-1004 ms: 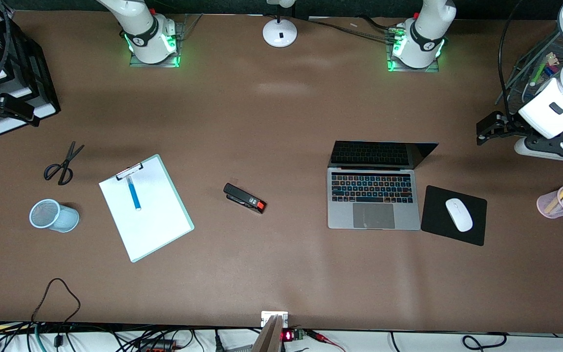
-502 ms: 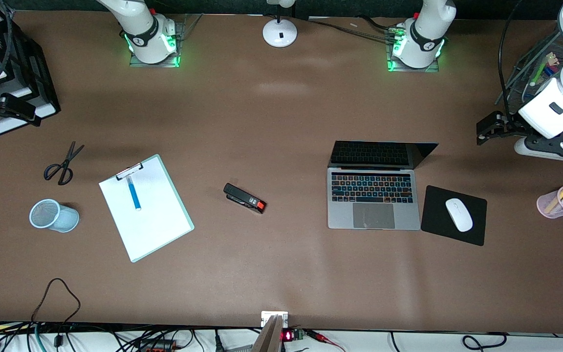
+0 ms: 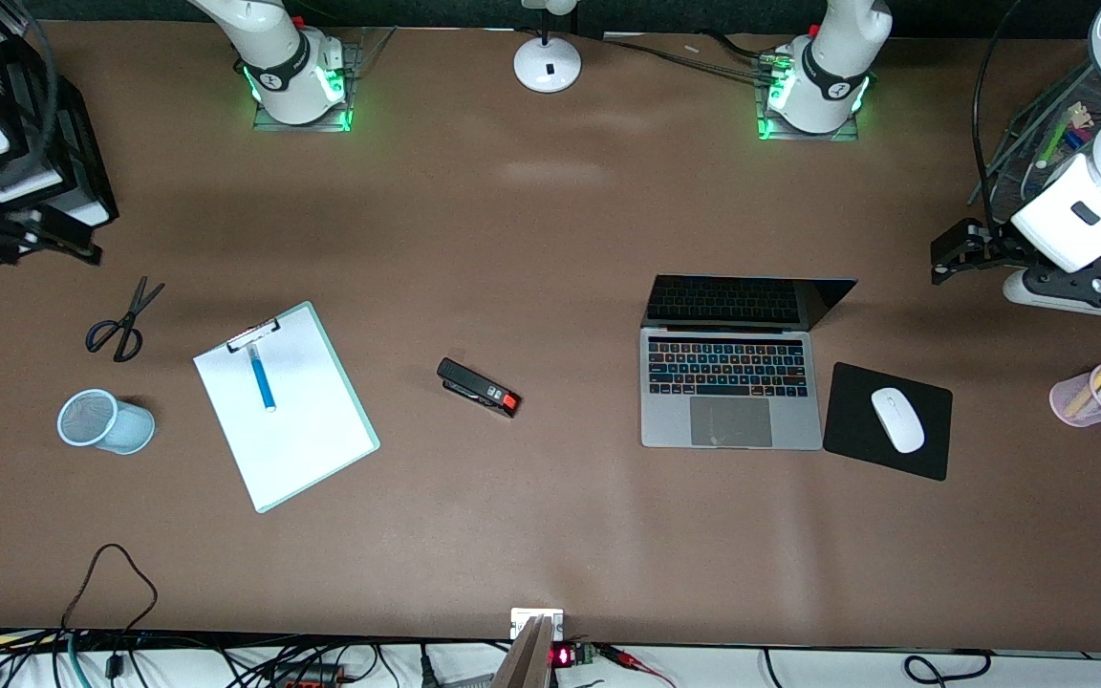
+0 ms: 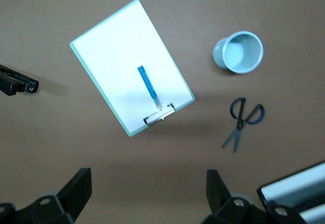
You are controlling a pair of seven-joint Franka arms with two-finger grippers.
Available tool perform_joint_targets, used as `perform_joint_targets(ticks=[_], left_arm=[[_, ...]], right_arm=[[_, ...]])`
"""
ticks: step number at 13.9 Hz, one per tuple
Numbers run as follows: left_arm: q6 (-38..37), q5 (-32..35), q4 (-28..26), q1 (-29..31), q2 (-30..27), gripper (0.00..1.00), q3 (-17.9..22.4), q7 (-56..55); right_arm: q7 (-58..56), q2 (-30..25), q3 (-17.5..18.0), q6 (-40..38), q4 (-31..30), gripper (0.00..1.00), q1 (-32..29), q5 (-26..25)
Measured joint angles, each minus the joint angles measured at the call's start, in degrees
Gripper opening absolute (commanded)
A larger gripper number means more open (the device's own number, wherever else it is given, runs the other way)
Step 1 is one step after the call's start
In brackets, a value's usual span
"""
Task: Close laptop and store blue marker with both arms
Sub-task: 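Move the right gripper to the blue marker while the left gripper approaches the laptop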
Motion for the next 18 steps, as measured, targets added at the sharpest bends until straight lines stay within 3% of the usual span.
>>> perform_joint_targets(ticks=[3, 4, 13, 18], left_arm=[[-1.8, 0.0, 0.0, -0.2, 0.2, 0.05, -0.4, 0.0], [-2.0, 0.0, 0.0, -0.2, 0.5, 0.00, -0.3, 0.0], [-5.7, -0.1, 0.1, -0.2, 1.0, 0.00, -0.5, -0.7], [-10.2, -3.4, 0.2, -0.5, 1.0, 0.00, -6.3, -8.4]], right_arm=[[0.0, 5.0, 0.1, 2.5, -0.1, 1.00, 1.6, 0.0], [0.0, 6.7, 0.1, 3.5, -0.1, 1.00, 2.0, 0.0], [-0.1, 16.4, 0.1, 10.8, -0.1, 1.00, 3.0, 0.0], [-3.6, 19.5, 0.0, 20.8, -3.9, 1.00, 3.0, 0.0]])
